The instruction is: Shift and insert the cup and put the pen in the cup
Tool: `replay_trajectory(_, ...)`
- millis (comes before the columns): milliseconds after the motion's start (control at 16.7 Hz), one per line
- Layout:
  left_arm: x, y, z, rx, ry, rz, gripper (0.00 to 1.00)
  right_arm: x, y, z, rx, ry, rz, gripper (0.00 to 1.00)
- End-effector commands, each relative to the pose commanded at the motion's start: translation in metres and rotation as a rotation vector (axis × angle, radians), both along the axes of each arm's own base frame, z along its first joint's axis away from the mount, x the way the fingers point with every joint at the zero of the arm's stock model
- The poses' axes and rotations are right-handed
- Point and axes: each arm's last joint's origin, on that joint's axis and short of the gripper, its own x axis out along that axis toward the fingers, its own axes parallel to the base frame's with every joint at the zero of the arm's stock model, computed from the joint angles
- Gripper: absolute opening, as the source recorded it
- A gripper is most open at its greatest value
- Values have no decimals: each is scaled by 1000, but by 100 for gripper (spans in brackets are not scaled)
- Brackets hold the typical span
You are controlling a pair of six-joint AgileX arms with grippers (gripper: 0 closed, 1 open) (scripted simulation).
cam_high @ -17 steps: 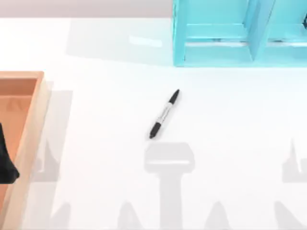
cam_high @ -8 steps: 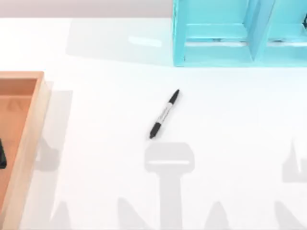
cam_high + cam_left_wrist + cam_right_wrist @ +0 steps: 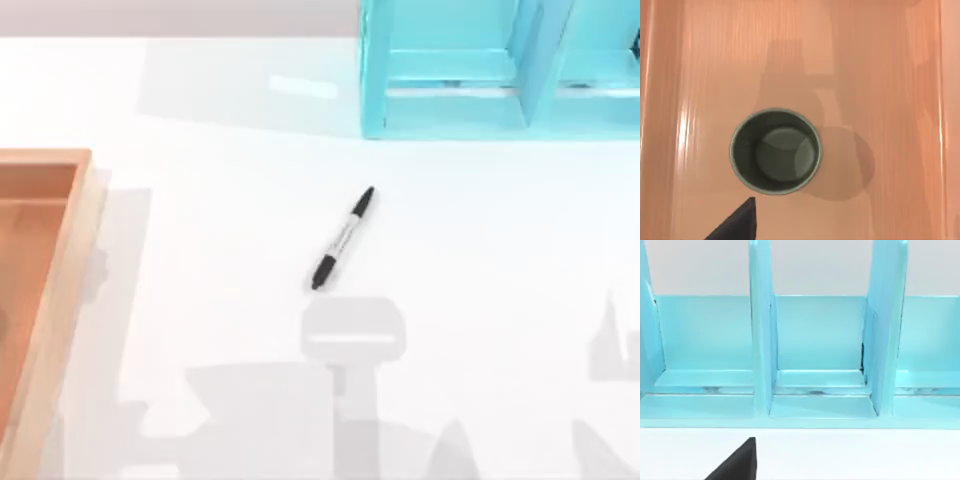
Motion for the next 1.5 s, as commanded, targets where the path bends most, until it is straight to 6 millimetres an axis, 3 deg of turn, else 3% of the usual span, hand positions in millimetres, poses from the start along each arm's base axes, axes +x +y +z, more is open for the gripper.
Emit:
replay_trajectory(300,70,24,-10,-39,360,-2,100,0,0,0,0,0,0,100)
replay_trajectory(540,98,36,-23,-65,511,-5,100,0,0,0,0,0,0,100)
replay_trajectory(1020,101,36,-30,-69,535,-8,100,0,0,0,0,0,0,100)
replay_trajectory(1500,103,38,-111,-66,517,-5,100,0,0,0,0,0,0,100)
